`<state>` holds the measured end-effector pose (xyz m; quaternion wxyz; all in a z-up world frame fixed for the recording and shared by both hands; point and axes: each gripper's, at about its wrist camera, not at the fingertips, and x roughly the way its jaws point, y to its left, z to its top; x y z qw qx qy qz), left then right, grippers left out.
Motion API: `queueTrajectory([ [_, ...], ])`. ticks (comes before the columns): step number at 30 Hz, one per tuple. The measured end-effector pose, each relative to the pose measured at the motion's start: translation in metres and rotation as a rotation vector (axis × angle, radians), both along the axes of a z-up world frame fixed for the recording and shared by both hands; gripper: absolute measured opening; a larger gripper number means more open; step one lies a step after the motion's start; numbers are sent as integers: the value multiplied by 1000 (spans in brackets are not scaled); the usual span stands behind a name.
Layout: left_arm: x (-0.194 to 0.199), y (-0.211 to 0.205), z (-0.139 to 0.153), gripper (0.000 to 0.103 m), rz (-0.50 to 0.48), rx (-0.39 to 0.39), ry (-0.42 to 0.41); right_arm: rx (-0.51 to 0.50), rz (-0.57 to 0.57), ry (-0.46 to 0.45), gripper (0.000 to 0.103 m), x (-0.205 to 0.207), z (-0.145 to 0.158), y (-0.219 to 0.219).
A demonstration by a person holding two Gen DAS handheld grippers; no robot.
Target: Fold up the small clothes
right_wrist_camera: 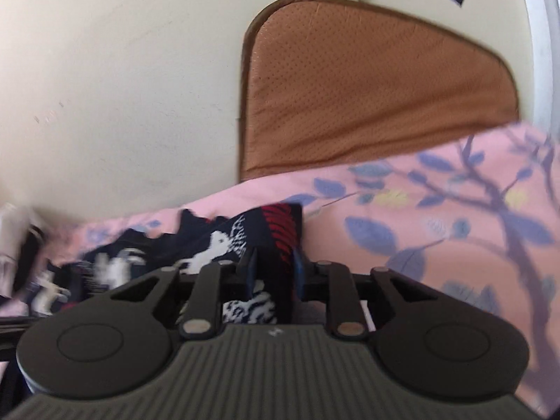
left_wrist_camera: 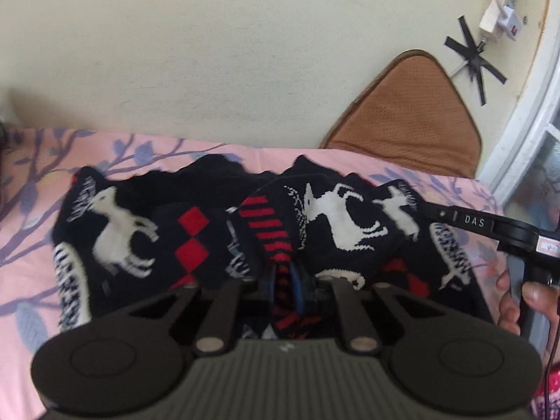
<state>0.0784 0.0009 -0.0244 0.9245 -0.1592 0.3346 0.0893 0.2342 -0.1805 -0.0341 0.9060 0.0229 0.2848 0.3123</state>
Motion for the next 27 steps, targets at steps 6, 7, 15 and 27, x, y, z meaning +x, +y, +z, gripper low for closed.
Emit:
queueTrajectory([
  [6,-14,11,3,15,47,-16,-1,-20,-64,-142,35,-22,25,0],
  [7,-17,14,4,15,56,-22,-5,36,-61,-162,38,-30,33,-9],
  [15,-50,48,8,10,172,-45,-17,247,189,256,42,-33,18,15],
  [27,-91,81,5,50,125,-212,-173,173,142,18,45,-88,33,26],
])
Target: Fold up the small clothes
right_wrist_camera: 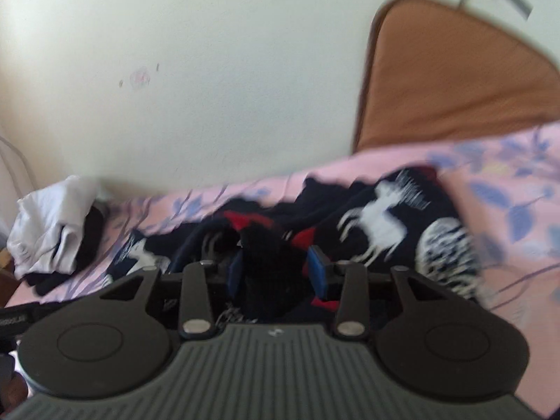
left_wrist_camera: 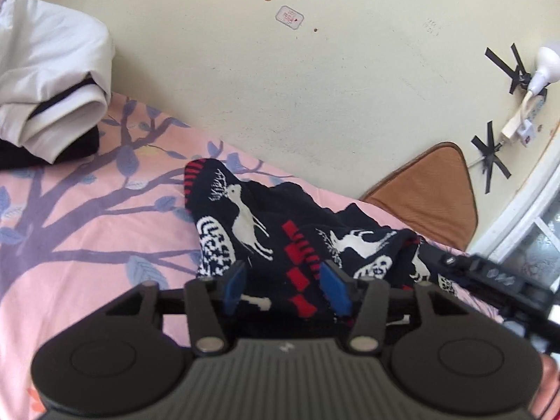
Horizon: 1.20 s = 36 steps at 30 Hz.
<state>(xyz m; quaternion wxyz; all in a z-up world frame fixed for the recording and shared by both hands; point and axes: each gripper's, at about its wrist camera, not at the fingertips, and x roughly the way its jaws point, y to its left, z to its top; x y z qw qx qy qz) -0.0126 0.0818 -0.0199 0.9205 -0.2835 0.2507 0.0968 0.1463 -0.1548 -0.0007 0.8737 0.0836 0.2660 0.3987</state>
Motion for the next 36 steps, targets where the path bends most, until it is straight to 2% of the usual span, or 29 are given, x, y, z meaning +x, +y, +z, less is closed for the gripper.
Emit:
queueTrajectory([
  [3,0,4,-1,53,-11,-37,-19,60,80,12,47,-15,11,-10],
  [6,-4,7,2,57,-28,-76,-54,44,146,101,49,-14,4,6],
  [12,-14,10,10,57,-12,-47,-89,46,83,163,49,7,-10,51],
  [13,-15,12,11,57,-3,-52,-95,40,80,178,45,10,-11,56],
  [14,-16,16,11,57,7,-65,-99,36,74,205,22,14,-13,62],
  [15,-18,20,12,55,17,-82,-103,46,82,250,10,15,-15,65],
  [17,-21,28,11,53,36,-115,-107,138,134,304,10,8,-14,67],
  [19,-24,35,11,53,46,-150,-119,238,251,315,9,-7,-9,70],
  [20,-25,38,10,53,47,-165,-125,258,310,328,10,-14,-9,73],
  [22,-25,39,9,52,50,-174,-123,187,390,355,16,-26,-12,84],
  [25,-24,39,8,52,43,-174,-111,25,387,277,25,-37,-17,86],
  [26,-23,39,7,52,36,-177,-108,12,377,257,35,-38,-17,78],
  [27,-22,38,7,52,33,-179,-106,22,370,252,47,-38,-15,67],
  [28,-22,38,7,52,33,-178,-105,44,362,249,49,-37,-12,54],
  [33,-20,35,7,53,19,-175,-98,103,268,167,50,-23,9,1],
  [36,-18,32,7,54,7,-165,-92,131,206,184,50,-10,10,-18],
])
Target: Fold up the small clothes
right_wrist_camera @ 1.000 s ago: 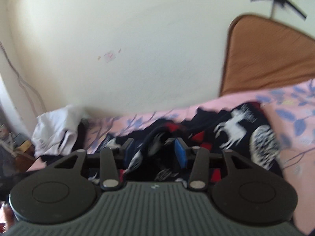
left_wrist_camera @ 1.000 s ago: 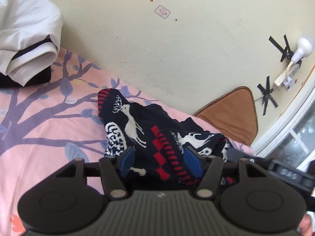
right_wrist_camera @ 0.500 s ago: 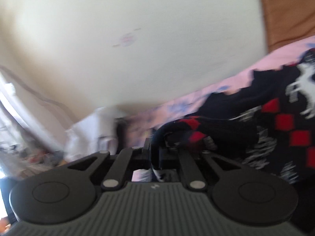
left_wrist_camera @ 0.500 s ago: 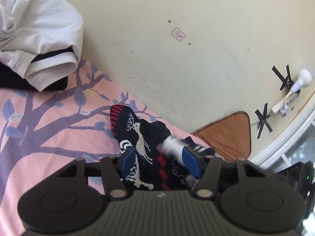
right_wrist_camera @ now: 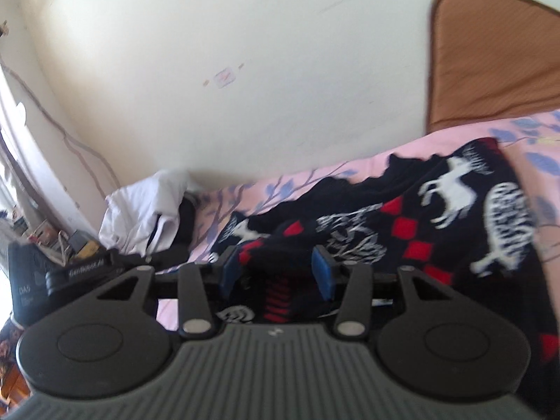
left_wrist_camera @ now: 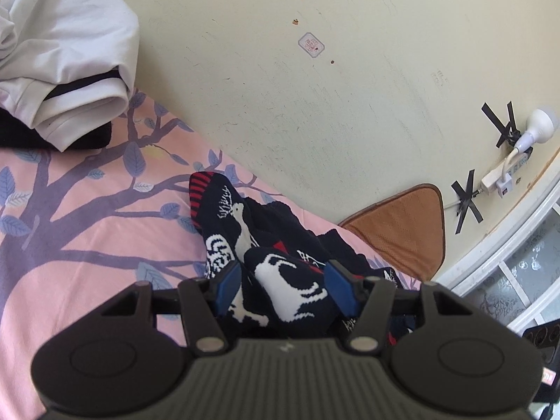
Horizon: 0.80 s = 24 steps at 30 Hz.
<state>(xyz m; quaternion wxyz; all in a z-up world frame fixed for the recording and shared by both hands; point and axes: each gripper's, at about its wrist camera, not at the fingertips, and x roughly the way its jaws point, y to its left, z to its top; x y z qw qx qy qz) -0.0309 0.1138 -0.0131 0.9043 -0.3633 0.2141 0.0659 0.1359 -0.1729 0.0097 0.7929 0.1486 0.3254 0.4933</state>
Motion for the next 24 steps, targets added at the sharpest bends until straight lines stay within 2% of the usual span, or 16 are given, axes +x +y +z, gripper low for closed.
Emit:
queueTrajectory([
  [5,-1,4,-2,55,21,5,12,50,-54,133,50,16,-15,-9],
  [9,-3,13,-5,55,45,-39,10,-28,-35,42,50,9,-12,3],
  [12,-2,12,-5,55,34,-41,9,-91,-1,-16,50,6,-12,16],
  [14,-1,8,-3,55,16,-24,0,-118,38,-29,50,4,-14,26],
  [17,2,-2,0,55,-34,0,-25,-163,95,-55,58,0,-18,43],
  [21,10,-18,3,50,-107,58,-15,-179,83,0,58,11,-29,59],
  [22,12,-22,3,44,-125,69,-12,-183,82,14,56,15,-32,62],
  [23,13,-25,2,42,-145,76,-8,-190,79,20,43,17,-34,66],
  [24,15,-28,1,34,-165,82,-1,-202,83,18,18,18,-36,70],
])
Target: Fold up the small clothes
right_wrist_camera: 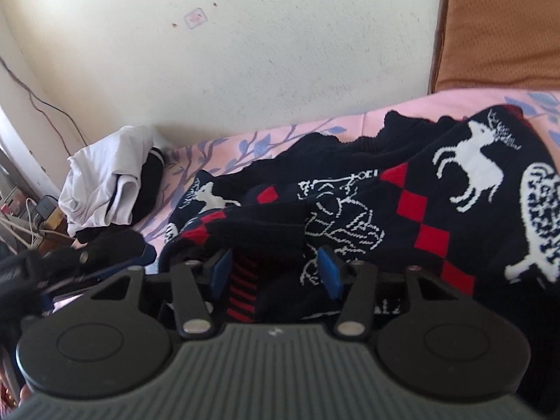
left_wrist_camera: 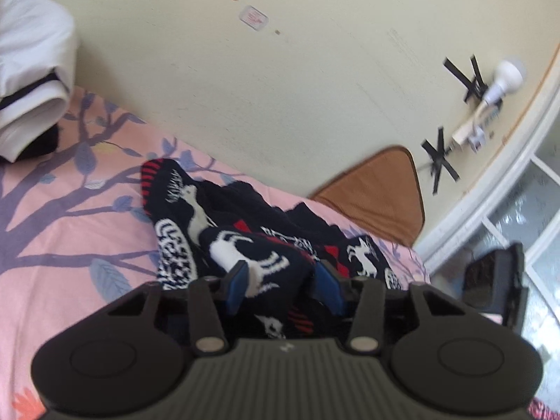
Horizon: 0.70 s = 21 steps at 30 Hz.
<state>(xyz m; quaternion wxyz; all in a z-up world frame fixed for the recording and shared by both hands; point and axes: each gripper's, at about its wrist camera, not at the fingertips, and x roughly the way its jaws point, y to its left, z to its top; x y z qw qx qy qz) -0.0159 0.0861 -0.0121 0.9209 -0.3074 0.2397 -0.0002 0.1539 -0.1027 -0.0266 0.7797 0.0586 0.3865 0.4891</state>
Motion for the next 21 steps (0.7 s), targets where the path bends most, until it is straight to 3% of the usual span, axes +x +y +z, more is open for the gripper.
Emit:
queueTrajectory([
  [1,2,-3,-1,24,-15,10,13,-17,4,-13,7,-1,-1,3],
  [2,4,-5,-3,19,-27,24,33,-25,2,-44,4,-3,1,4],
  [6,18,-8,-18,12,-47,52,170,-7,-41,-280,4,-19,28,-1],
  [9,17,-7,-20,13,-52,44,176,-106,-94,-418,8,-21,34,1],
  [12,12,-5,-15,15,-42,39,155,-198,-108,-362,9,-9,20,-2],
  [14,4,-2,-6,23,-25,35,92,-157,-122,-305,13,-8,17,-17],
  [16,-6,2,4,45,10,40,22,-99,-134,-264,29,-15,19,-34],
  [17,-9,4,7,47,27,42,3,-70,-139,-254,38,-21,21,-43],
  [21,1,3,-1,45,32,57,82,1,-109,-243,42,-51,25,-74],
])
